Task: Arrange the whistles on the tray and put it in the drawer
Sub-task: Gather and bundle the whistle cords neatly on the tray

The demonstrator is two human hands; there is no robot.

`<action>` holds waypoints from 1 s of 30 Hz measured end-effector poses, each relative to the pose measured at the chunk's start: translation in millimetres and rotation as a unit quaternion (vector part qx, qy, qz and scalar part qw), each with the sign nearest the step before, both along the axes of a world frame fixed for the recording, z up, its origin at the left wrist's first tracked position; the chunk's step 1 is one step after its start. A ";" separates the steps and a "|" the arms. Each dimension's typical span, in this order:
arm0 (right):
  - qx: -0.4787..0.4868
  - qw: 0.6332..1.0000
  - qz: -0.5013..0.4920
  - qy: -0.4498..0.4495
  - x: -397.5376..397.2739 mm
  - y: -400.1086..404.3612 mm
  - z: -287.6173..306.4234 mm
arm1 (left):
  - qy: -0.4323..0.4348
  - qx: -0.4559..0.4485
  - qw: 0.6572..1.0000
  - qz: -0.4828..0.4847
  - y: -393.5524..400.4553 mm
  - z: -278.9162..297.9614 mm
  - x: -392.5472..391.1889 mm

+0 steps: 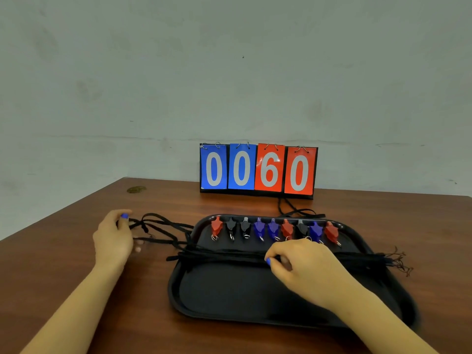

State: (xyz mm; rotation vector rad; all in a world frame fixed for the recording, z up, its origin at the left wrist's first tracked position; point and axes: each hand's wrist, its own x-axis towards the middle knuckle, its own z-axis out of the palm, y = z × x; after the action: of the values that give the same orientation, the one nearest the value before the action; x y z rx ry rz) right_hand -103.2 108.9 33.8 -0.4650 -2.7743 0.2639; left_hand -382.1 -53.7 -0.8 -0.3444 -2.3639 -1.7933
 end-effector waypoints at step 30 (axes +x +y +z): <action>-0.008 1.000 -0.004 -0.010 -1.8 4.5 -6.2 | 0.108 0.036 0.991 0.071 0.2 26.8 38.9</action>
State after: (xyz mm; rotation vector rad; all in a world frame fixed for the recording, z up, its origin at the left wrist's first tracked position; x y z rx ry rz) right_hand -105.0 113.4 27.6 -0.4839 -2.7908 0.2821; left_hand -343.2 -53.6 26.0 -0.3335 -2.1160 -1.6796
